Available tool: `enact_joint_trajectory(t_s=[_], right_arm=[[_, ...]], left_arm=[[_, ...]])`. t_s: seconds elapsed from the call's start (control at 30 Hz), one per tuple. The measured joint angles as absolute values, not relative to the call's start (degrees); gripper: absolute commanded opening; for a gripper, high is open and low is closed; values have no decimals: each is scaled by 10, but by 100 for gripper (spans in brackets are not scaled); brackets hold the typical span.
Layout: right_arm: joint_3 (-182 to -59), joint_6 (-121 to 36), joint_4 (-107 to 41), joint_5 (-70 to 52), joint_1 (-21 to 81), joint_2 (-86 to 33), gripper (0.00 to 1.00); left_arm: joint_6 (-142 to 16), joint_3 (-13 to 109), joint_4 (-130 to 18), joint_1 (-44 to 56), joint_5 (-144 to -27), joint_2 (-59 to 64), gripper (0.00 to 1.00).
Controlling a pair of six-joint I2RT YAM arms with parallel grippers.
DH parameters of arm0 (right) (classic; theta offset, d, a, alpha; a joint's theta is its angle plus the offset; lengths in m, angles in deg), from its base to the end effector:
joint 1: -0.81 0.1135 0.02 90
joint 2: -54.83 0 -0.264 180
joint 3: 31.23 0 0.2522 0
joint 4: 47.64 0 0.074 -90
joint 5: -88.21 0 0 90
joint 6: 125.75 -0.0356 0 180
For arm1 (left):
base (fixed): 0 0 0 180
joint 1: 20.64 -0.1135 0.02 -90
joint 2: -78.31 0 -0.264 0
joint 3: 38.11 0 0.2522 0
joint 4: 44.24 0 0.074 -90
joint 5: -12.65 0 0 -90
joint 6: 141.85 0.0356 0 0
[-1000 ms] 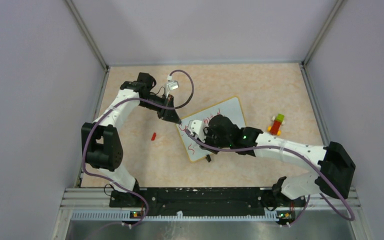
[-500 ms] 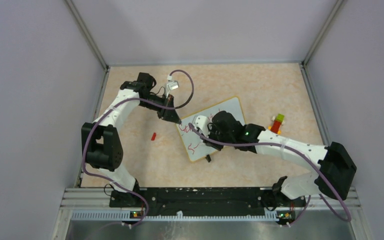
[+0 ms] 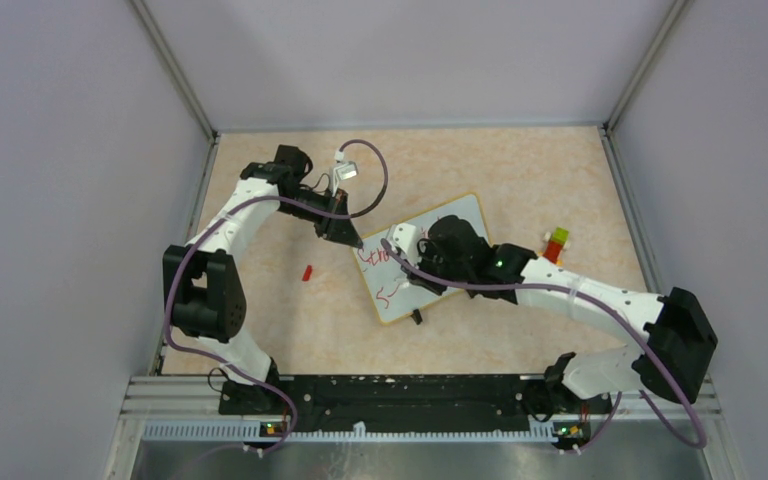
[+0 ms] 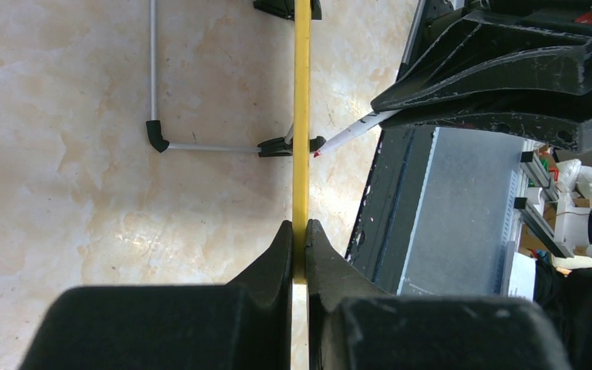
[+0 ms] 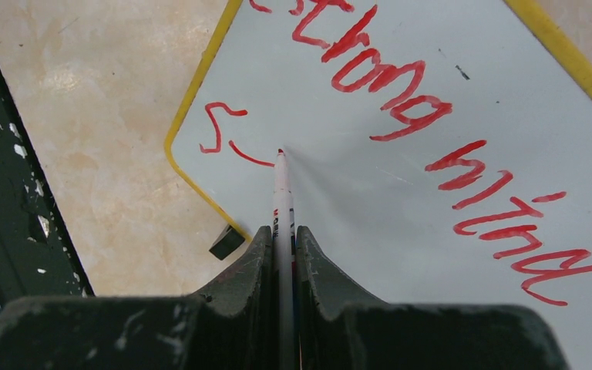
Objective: Write a sentence on the whiteboard
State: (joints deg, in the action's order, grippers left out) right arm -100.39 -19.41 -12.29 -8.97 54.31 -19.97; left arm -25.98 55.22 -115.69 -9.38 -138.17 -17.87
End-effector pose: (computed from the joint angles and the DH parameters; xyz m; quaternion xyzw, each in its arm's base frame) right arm 0.1655 0.2312 0.2718 -0.5411 0.7298 0.1859 0.3742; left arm 0.3127 -0.0939 0.2755 0.3375 0.7879 -0.4824 0.1806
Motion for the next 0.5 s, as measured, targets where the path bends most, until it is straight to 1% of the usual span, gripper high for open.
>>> enact_joint_trajectory(t_s=[0.5], right_arm=[[-1007,-195,-144,-94,544,-218,0]], left_arm=[[-260,552,-1157,-94,-1380,-179,0]])
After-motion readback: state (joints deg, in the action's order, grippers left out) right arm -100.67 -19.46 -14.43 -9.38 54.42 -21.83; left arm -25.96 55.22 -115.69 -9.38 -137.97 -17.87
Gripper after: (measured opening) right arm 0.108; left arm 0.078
